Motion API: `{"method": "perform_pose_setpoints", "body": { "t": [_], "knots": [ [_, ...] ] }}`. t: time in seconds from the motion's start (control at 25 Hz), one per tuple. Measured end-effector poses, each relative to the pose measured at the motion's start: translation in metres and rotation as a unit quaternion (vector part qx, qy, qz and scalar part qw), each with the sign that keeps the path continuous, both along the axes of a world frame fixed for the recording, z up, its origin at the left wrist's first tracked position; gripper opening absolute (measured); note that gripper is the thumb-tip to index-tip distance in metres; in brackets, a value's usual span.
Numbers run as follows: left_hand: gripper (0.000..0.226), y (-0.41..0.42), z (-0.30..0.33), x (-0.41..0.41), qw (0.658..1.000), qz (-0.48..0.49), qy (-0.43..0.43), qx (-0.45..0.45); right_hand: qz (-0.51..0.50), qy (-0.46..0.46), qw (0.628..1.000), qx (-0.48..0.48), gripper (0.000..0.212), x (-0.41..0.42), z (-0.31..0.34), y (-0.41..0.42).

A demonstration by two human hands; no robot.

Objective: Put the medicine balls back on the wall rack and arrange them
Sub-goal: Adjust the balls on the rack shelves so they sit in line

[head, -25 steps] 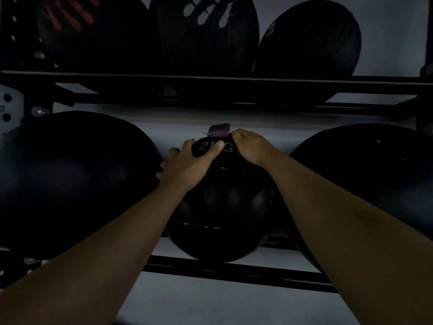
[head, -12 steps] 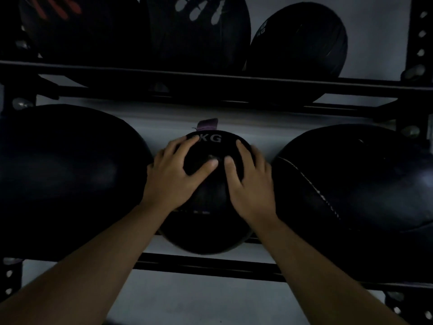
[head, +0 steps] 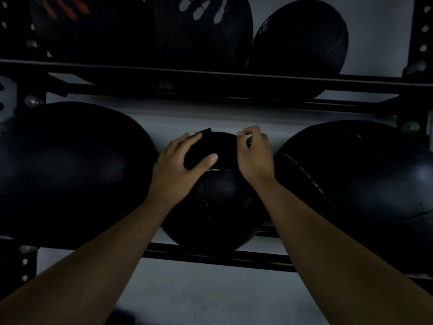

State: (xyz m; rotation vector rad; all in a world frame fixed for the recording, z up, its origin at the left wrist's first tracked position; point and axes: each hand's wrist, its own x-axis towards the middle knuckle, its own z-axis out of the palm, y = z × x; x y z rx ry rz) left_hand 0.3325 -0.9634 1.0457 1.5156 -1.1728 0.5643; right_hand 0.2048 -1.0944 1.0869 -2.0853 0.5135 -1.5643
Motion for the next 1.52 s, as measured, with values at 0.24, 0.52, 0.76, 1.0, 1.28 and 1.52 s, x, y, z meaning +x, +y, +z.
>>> {"method": "perform_pose_setpoints", "body": {
  "t": [0.24, 0.52, 0.76, 1.0, 1.28, 1.52],
  "knots": [
    [0.076, -0.010, 0.037, 0.009, 0.996, -0.007, 0.046, 0.071, -0.065, 0.061, 0.995, -0.044, 0.060, 0.000, -0.033, 0.015],
    [0.067, -0.020, 0.035, 0.004, 0.998, 0.019, 0.053, 0.033, -0.061, 0.071, 0.996, 0.004, 0.060, 0.005, -0.017, 0.001],
    [0.058, -0.012, 0.029, 0.011, 0.999, -0.010, 0.005, 0.044, -0.062, 0.049, 0.997, 0.010, 0.056, 0.004, -0.016, 0.003],
    [0.067, 0.029, 0.044, 0.013, 0.953, 0.098, -0.112, 0.263, -0.108, 0.157, 0.982, -0.007, 0.047, -0.003, 0.002, 0.015],
    [0.060, 0.164, 0.064, 0.114, 0.939, 0.282, -0.127, 0.150, -0.114, 0.175, 0.972, -0.112, 0.049, 0.076, 0.035, 0.128],
    [0.082, 0.264, 0.050, 0.219, 0.981, 0.178, 0.022, 0.079, -0.042, 0.187, 0.979, -0.068, 0.071, 0.197, 0.018, 0.237]
  ]
}}
